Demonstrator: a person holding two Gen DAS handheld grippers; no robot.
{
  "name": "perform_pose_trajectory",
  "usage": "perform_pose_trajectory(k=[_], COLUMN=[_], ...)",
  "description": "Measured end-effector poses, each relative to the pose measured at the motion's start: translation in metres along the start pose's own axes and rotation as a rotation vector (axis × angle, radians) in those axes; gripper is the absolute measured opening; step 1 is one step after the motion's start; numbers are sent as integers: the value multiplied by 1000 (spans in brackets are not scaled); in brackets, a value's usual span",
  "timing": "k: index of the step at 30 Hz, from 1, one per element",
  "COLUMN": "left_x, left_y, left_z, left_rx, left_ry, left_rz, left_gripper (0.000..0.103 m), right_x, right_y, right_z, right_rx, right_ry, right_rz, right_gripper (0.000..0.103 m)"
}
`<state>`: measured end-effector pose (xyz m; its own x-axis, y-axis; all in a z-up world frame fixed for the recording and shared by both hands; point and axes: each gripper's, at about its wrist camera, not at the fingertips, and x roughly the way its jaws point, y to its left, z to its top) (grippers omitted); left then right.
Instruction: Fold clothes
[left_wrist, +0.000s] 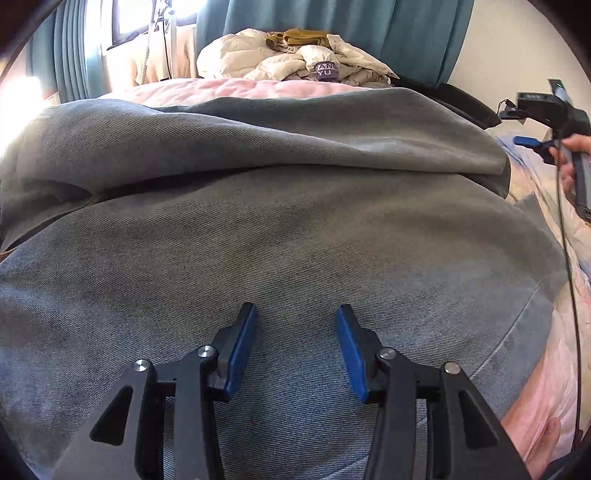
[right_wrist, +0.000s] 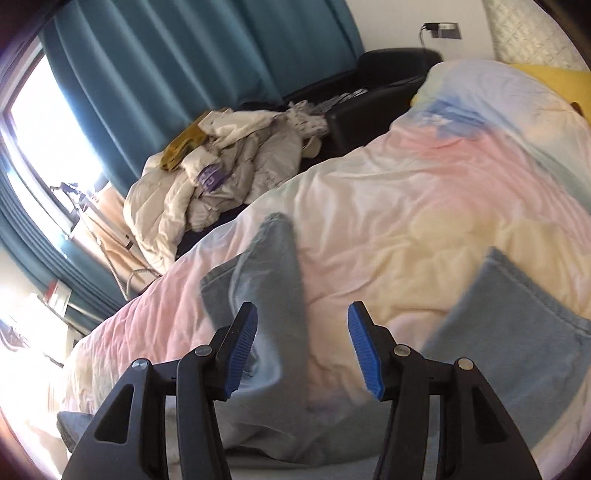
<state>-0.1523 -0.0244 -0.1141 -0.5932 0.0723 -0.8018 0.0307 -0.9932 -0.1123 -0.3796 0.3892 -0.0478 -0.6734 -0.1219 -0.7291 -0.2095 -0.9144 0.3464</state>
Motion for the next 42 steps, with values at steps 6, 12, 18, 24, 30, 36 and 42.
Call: perform_pose_trajectory(k=[6,12,18,24,30,36,42], left_x=[4,6,5,17,4,-3,-2], left_y=[2,7,8,-5,-1,-6,-2], left_z=[2,6,12,27,25,27,26], left_rx=[3,-17,-23,-49,-79,-66,-79], left_ry=[-36,-54,-52,-46,-54,-81,-70], left_rz=[-16,-42,-42,-62,-72,-59,-64], left_gripper=[47,47,48,48,48,48,48], right_x=[87,136,112,-14,-133,-197,-153], right_y=[65,86,73,55,41,29,20], right_z=[-2,0,1,25,36,32,35], right_rx=[-79,-157,-133,-60,66,218,249], right_ry=[64,99,41,-217,-395,-461,-386], right_rz=[-47,-163,-282,-220,-183,-235,-286], right_gripper=[52,51,6,5,5,5,5])
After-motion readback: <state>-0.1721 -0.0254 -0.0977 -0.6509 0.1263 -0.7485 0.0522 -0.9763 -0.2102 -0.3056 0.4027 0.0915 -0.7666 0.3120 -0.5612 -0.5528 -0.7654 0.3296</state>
